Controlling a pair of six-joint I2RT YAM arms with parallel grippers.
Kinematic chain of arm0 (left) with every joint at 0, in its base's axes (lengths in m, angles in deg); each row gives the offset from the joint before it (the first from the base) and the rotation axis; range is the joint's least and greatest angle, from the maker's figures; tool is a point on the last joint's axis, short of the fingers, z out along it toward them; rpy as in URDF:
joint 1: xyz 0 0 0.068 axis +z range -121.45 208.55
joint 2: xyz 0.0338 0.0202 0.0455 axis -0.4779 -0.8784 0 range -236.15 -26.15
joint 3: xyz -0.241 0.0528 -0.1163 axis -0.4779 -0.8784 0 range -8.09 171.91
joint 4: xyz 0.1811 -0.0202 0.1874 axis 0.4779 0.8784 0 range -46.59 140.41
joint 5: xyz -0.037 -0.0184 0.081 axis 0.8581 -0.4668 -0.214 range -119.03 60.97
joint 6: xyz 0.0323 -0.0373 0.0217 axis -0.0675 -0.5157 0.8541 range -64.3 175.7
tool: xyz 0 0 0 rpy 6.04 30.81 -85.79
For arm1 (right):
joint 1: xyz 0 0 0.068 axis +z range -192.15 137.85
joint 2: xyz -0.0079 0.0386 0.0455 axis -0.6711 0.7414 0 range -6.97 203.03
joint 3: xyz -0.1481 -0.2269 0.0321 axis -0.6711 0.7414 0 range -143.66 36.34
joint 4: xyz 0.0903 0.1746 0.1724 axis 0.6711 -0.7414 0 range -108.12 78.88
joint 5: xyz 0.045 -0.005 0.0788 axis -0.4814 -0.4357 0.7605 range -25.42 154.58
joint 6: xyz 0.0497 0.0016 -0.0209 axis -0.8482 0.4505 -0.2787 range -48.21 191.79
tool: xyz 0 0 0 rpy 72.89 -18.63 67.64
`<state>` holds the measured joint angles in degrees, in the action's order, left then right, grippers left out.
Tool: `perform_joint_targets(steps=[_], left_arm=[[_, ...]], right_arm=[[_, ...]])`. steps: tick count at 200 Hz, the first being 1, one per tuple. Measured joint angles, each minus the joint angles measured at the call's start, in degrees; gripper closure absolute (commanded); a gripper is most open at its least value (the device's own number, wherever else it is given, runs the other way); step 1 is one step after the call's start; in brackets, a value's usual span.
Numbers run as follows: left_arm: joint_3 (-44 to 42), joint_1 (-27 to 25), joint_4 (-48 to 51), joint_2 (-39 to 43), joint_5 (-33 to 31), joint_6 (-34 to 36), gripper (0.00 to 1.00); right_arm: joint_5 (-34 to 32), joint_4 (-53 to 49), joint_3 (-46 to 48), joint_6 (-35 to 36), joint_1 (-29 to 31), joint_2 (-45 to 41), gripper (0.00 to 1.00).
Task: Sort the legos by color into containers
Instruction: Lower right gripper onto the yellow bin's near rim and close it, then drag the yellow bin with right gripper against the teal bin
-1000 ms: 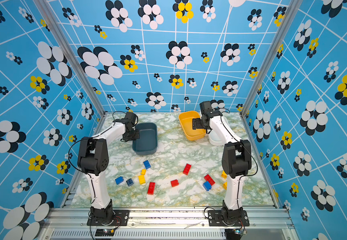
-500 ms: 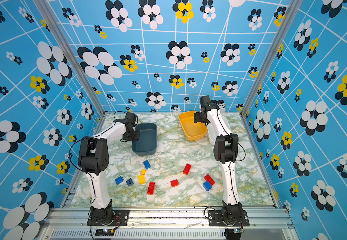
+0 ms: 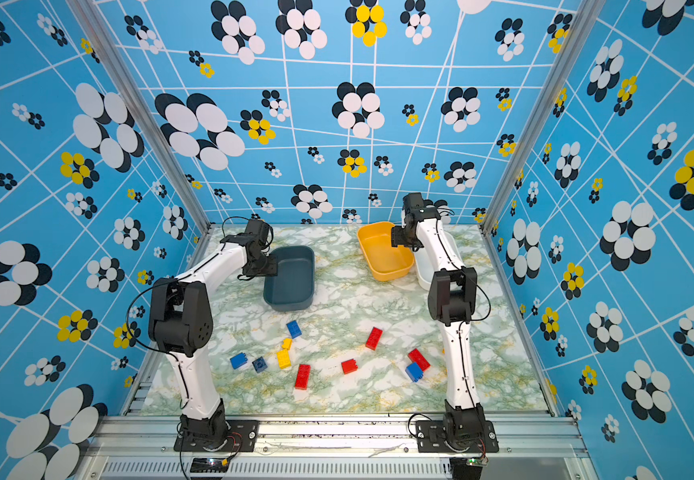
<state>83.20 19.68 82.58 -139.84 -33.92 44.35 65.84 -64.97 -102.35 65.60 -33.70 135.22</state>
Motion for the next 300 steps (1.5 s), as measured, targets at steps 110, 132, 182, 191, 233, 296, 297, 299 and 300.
perform_joint_targets(steps=[110,132,182,191,233,296,297,299,300], left_arm=[[-0.9,0.2,-1.2,1.6,1.1,-1.5,0.39],[-0.9,0.2,-1.5,1.6,1.4,-1.9,0.36],[-1.0,0.2,-2.1,1.6,2.1,-2.8,0.32],[-1.1,0.2,-2.3,1.6,2.2,-2.9,0.32],[-2.2,0.3,-2.7,1.9,2.2,-3.2,0.32],[-4.6,0.7,-3.8,3.3,2.6,-3.9,0.28],[-4.7,0.7,-3.8,3.3,2.6,-3.9,0.28],[-4.7,0.7,-3.8,3.4,2.6,-3.9,0.28],[-4.8,0.7,-3.8,3.5,2.6,-3.9,0.28]], right_arm=[[0.3,0.0,-0.1,-0.1,0.5,2.0,0.6],[0.4,0.0,-0.1,0.0,0.7,2.0,0.66],[0.2,-0.3,-0.1,0.8,2.1,2.0,0.78],[0.2,-0.5,0.1,0.9,2.4,2.0,0.82],[-0.3,0.7,3.9,0.8,3.5,1.0,1.0],[-0.8,4.6,18.4,-2.7,6.4,-7.5,1.0],[-0.9,4.6,18.7,-2.8,6.6,-7.8,1.0],[-0.9,4.7,19.0,-2.9,6.7,-8.0,1.0],[-0.9,4.7,19.4,-3.0,6.8,-8.2,1.0]])
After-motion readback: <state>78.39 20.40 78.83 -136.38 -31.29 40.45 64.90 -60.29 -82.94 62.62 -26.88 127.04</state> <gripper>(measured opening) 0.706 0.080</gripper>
